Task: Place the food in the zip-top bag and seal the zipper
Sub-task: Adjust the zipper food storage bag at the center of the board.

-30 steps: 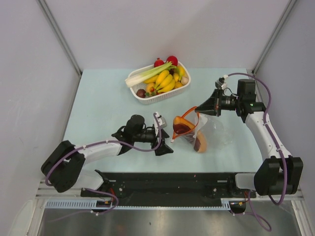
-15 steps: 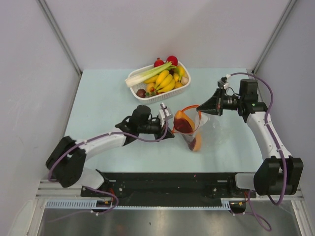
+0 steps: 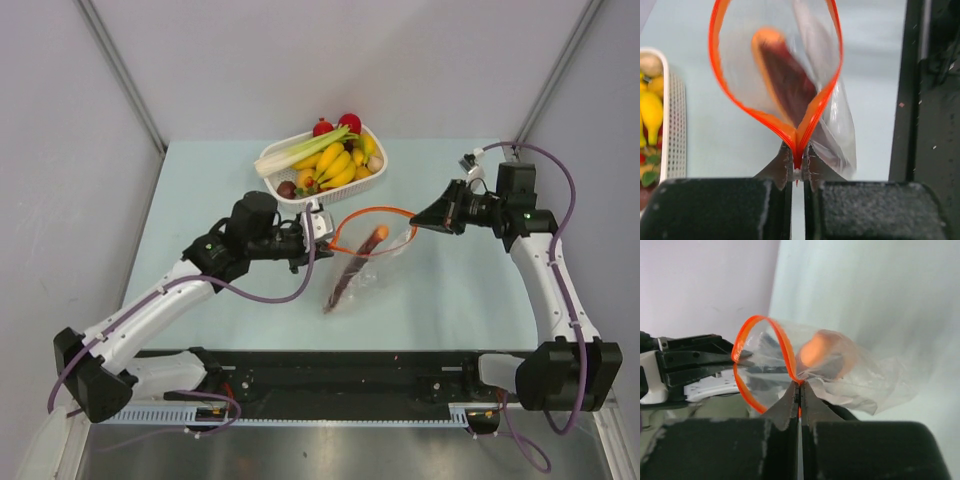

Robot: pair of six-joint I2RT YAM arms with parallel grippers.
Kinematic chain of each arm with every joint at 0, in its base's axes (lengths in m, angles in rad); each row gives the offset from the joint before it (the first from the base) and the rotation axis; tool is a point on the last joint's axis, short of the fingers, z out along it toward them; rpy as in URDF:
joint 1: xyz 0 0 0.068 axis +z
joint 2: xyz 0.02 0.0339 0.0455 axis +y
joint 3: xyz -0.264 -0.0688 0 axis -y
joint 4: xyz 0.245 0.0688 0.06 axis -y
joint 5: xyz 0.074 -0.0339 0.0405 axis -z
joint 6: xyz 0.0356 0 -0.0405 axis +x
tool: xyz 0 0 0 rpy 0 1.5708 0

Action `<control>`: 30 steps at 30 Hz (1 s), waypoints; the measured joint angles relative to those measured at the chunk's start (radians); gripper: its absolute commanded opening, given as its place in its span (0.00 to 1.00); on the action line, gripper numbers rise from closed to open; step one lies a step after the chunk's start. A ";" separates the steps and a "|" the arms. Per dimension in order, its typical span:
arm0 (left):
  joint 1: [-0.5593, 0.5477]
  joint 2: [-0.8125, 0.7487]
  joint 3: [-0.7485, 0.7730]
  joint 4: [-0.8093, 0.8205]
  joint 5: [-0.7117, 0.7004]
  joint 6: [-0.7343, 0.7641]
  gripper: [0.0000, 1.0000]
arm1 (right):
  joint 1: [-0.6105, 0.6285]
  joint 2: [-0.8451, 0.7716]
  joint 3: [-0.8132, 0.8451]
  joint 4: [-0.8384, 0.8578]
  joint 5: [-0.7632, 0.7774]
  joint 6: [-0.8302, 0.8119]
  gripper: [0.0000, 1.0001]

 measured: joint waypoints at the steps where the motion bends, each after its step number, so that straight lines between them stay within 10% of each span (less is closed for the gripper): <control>1: 0.005 -0.008 -0.021 -0.005 -0.016 0.012 0.00 | -0.007 -0.005 0.009 -0.021 0.021 -0.033 0.00; 16: 0.030 -0.100 -0.148 0.040 -0.260 -0.083 0.04 | 0.183 -0.134 0.094 -0.273 0.209 -0.457 0.00; 20: 0.059 -0.016 -0.109 0.029 -0.254 -0.116 0.74 | 0.179 -0.142 0.103 -0.301 0.222 -0.494 0.00; 30: 0.251 0.009 -0.049 -0.017 -0.123 -0.214 0.99 | 0.179 -0.071 0.100 -0.259 0.222 -0.370 0.00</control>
